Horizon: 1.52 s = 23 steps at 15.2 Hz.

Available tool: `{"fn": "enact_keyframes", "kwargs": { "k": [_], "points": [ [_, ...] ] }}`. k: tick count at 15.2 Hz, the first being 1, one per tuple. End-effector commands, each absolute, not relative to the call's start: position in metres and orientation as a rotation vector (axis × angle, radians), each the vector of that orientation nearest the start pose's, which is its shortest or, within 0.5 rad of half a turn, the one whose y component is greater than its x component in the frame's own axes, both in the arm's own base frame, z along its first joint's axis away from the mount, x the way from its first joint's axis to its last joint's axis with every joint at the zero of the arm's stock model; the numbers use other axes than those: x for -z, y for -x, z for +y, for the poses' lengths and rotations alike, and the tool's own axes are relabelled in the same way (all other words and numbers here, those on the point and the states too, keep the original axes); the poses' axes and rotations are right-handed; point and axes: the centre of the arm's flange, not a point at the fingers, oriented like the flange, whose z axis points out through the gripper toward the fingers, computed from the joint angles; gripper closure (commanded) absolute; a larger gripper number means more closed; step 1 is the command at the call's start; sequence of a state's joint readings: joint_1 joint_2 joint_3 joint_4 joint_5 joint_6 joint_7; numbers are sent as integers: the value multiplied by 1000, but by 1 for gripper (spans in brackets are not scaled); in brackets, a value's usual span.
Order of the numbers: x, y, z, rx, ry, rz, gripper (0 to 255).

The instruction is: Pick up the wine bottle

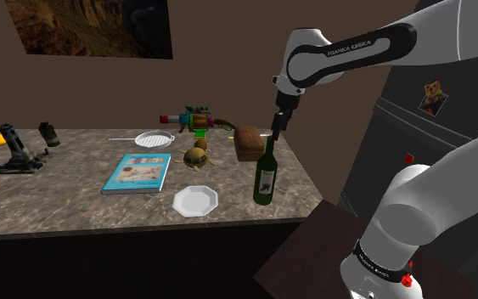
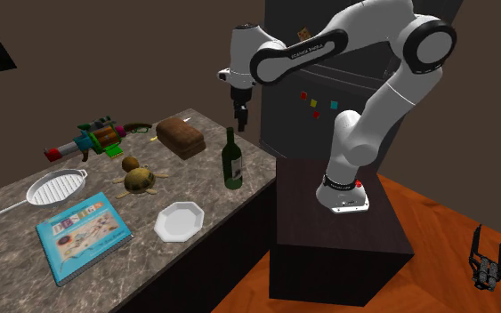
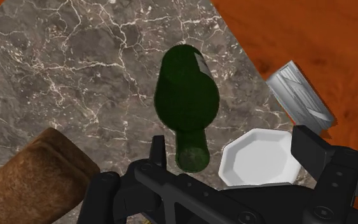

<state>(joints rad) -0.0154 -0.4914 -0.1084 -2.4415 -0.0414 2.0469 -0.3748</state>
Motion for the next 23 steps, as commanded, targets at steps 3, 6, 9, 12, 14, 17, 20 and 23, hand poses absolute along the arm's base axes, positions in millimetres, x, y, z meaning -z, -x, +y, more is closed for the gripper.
{"fn": "enact_keyframes", "kwargs": {
  "k": [3,6,9,12,14,17,20,23],
  "points": [
    [-462,-432,-70,175,3123,-472,0],
    [-446,-432,-70,175,3123,-472,0],
    [-430,-432,-70,175,3123,-472,0],
    [-422,-432,-70,175,3123,-472,0],
    [-422,-433,-70,175,3123,-472,255],
    [-422,-433,-70,175,3123,-472,255],
    [-422,-433,-70,175,3123,-472,255],
    [-427,-432,-70,175,3123,-472,255]
  ]
}}
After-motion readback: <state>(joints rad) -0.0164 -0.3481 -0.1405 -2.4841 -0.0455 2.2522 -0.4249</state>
